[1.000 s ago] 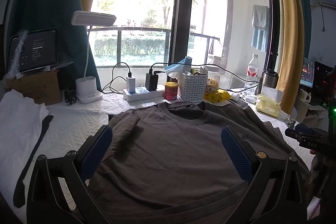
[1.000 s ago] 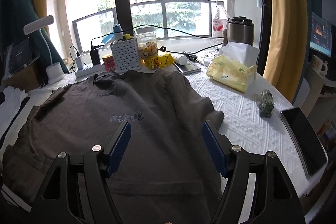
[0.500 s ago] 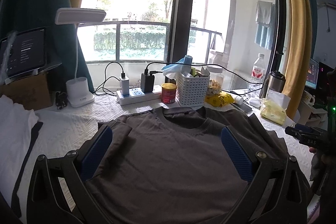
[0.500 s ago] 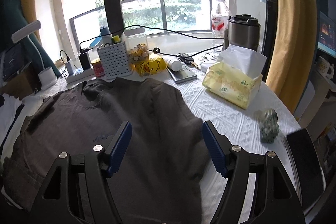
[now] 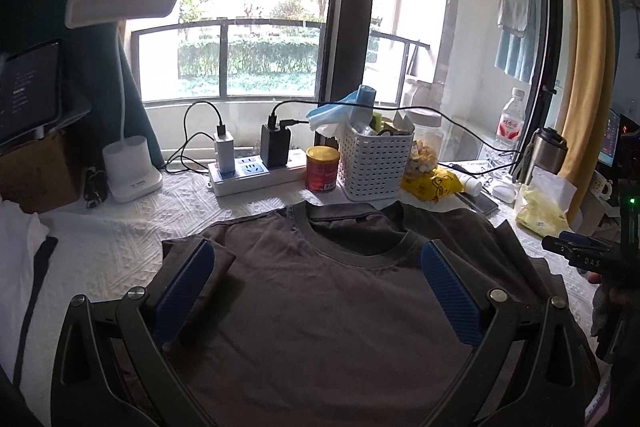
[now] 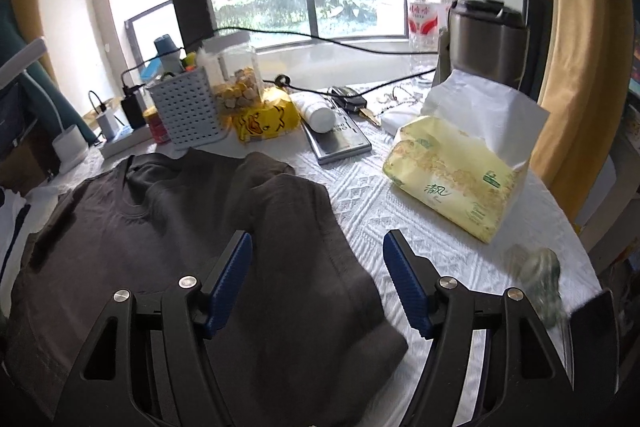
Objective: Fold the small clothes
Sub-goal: 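Move the right tool to the T-shirt's side edge and grasp it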
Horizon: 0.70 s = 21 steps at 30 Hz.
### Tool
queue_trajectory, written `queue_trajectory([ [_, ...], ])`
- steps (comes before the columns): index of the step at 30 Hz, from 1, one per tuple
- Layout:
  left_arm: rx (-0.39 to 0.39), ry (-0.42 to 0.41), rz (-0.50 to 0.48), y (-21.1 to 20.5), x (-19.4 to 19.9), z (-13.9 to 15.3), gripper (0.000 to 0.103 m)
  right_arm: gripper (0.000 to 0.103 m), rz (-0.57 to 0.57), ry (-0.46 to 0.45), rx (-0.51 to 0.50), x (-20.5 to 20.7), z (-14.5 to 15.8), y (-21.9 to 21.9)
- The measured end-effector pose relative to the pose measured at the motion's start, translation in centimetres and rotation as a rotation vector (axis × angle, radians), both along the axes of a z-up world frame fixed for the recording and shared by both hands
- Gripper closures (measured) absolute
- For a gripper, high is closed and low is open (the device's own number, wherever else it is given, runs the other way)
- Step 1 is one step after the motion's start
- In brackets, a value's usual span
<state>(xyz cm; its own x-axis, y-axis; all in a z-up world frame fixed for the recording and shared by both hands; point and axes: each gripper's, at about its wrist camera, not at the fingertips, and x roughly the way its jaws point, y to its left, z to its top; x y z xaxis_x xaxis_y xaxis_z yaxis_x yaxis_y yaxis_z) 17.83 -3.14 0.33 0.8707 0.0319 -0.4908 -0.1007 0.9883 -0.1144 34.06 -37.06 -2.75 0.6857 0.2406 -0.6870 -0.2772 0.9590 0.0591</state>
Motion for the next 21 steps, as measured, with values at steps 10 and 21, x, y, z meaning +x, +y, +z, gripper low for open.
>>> queue_trajectory([
  [10,-0.018,0.057,0.008,0.7,2.9,-1.7,0.001,0.032,0.005,0.129,-0.002,5.5,-2.7,-0.9],
  [21,-0.036,0.076,-0.004,1.4,4.0,-2.5,0.001,0.039,0.027,0.189,-0.039,5.6,-4.0,1.2],
])
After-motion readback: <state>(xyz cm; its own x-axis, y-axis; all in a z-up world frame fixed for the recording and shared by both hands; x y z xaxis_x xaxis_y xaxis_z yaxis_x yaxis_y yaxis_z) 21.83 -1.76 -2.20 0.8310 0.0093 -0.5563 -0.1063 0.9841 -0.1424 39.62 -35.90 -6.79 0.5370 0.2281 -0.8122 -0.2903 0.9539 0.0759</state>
